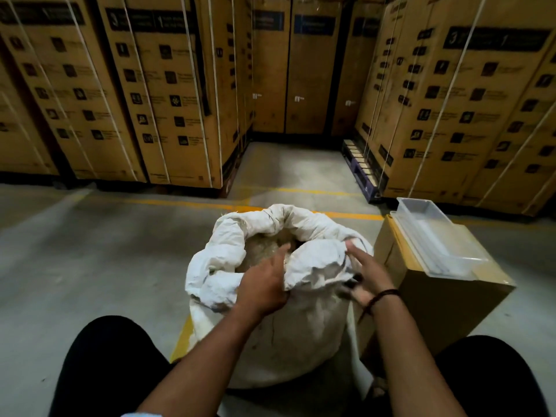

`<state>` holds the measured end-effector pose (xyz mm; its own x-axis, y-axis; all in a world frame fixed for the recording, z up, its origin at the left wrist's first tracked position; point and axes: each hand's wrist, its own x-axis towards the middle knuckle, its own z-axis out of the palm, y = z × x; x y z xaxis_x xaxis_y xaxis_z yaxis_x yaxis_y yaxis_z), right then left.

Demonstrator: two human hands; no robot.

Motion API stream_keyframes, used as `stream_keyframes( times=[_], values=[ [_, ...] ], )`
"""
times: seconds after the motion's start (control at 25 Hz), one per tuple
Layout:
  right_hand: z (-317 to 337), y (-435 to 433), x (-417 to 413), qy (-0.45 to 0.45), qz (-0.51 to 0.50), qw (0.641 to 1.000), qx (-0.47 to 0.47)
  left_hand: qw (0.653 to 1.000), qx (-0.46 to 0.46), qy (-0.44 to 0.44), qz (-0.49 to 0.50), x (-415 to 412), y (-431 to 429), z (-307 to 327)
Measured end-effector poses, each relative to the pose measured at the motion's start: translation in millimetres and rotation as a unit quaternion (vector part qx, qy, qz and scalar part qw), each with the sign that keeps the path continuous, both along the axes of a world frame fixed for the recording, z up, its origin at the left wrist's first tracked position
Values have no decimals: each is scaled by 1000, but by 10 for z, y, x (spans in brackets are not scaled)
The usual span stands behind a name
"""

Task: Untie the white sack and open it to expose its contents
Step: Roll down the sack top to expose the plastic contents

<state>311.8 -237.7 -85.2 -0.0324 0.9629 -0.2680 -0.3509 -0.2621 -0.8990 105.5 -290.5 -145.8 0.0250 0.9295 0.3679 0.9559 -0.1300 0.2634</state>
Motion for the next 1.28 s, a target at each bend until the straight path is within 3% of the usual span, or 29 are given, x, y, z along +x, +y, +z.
stream_keyframes(
  times=[0.04, 0.08, 0.12, 0.16, 0.24, 0.28, 0.32, 0.36, 0.44, 0.48, 0.52, 0.6, 0.68, 0.76, 0.84, 0.92, 1.04, 1.12, 1.2, 1.28],
  values=[
    [40, 11, 143, -185, -28, 982, 16, 997, 64, 41, 29, -1, 12, -80],
    [73, 45, 273, -377, -75, 920, 78, 990, 114, 74, 29, -26, 44, -115],
    [154, 19, 331, -535, -59, 824, 176, 979, 173, 106, 18, -36, 69, -107],
    [203, 4, 287, -634, 19, 728, 261, 966, 223, 130, -5, -26, 90, -81],
    [148, 16, -38, -711, 197, 573, 358, 958, 235, 149, -73, -12, 96, -46],
    [78, 6, -221, -729, 234, 507, 396, 964, 204, 135, -102, -9, 98, -41],
    [-70, 29, -342, -744, 241, 454, 427, 976, 162, 100, -110, -9, 107, -57],
    [-189, 40, -419, -741, 233, 435, 455, 988, 109, 37, -101, -19, 94, -53],
    [-351, 77, -440, -718, 149, 449, 510, 979, -48, -192, -54, -103, 105, 43],
    [-443, 71, -439, -703, 74, 445, 549, 943, -146, -297, -36, -172, 140, 133],
    [-533, 58, -453, -681, 7, 440, 586, 913, -239, -330, -31, -251, 187, 221],
    [-623, 35, -527, -639, -19, 437, 633, 904, -363, -217, -64, -346, 280, 333],
    [-615, 24, -574, -649, 106, 436, 615, 922, -379, -37, -68, -355, 348, 329],
    [-513, 36, -547, -672, 278, 477, 494, 953, -246, 167, -52, -315, 376, 172],
    [-490, 87, -503, -683, 393, 504, 354, 942, -46, 317, -104, -181, 211, -108],
    [-599, 97, -470, -707, 382, 490, 339, 924, 30, 345, -162, -5, 66, -306],
    [-800, 88, -430, -706, 290, 492, 419, 963, -179, 173, -101, 10, 107, -210],
    [-916, 73, -453, -717, 207, 455, 485, 955, -283, 45, -77, -199, 240, -107],
    [-997, 60, -553, -707, 125, 426, 551, 953, -295, 46, -60, -388, 294, -19],
    [-1007, 60, -671, -680, 120, 434, 578, 950, -294, 104, -27, -448, 289, -58]
  ],
)
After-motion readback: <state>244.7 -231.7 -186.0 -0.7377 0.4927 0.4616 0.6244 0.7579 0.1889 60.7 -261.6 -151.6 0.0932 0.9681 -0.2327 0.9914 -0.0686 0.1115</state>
